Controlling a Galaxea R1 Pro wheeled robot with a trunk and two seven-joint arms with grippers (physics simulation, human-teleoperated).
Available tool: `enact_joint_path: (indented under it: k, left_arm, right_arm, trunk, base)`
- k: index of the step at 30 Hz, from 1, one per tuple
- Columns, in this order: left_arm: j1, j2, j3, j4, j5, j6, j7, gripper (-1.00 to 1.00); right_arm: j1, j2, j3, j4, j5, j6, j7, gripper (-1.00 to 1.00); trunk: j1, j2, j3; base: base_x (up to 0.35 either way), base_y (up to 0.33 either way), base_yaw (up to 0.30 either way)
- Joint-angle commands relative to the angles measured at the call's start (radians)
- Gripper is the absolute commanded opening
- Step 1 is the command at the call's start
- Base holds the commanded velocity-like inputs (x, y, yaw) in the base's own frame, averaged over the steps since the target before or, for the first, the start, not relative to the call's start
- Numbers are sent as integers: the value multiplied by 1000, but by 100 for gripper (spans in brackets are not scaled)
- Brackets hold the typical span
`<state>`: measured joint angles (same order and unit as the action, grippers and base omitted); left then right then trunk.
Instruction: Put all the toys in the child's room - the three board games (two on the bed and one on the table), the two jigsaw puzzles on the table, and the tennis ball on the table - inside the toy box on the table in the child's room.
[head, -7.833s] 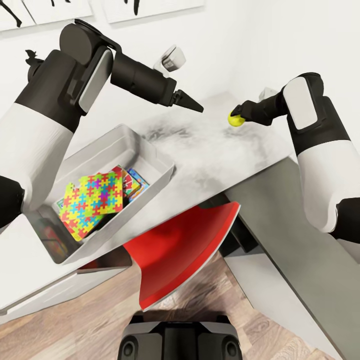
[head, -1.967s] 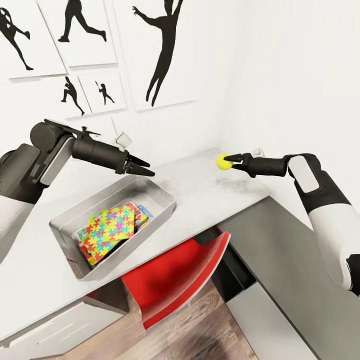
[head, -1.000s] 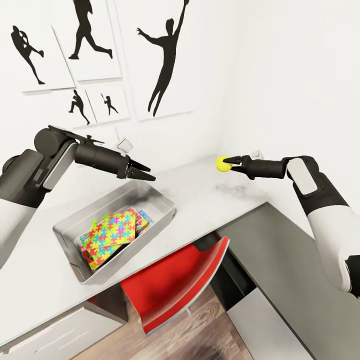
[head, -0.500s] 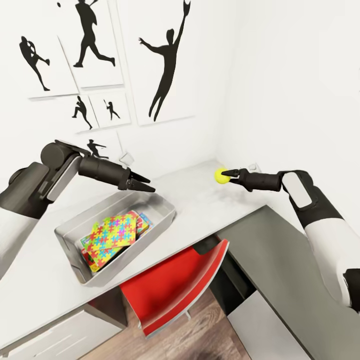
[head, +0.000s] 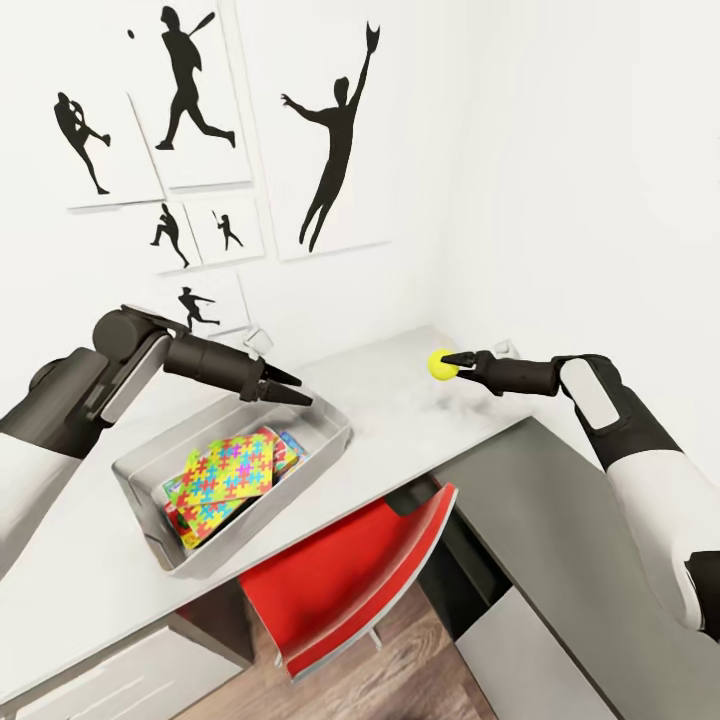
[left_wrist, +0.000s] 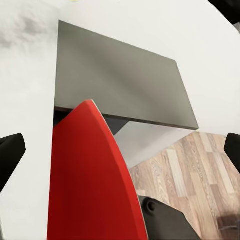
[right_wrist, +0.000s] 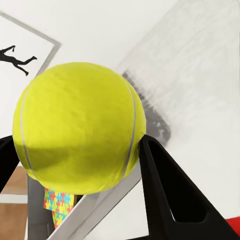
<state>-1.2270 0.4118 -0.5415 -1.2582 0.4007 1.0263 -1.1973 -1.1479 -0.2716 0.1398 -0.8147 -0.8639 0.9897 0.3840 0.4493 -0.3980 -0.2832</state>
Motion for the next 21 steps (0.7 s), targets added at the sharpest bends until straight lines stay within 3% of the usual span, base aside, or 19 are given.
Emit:
enact_joint_path:
  k: [1, 7, 11, 16, 21]
  left_arm:
    - [0, 1, -2, -1, 3, 5, -1, 100]
    - [28, 2, -2, -4, 3, 5, -1, 100]
    - [46, 17, 1, -29, 3, 5, -2, 100]
    - [75, 45, 51, -69, 4, 11, -3, 100]
    - [114, 54, 133, -81, 5, 17, -6, 100]
  right_arm:
    - [-1, -1, 2, 0, 6, 1, 7, -100]
    - [0, 0, 3, 0, 6, 1, 7, -100]
    - [22, -1, 2, -15, 6, 1, 15, -100]
    - [66, -4, 1, -91, 7, 1, 43, -100]
    - [83, 0, 3, -130, 7, 1, 51, -100]
  trunk:
    - [1, -2, 0]
    - [1, -2, 10]
    - [1, -2, 16]
    - [1, -2, 25]
    - [1, -2, 33]
  base:
    - [0, 0, 0]
    - [0, 0, 0]
    - [0, 0, 0]
    - [0, 0, 0]
    - [0, 0, 0]
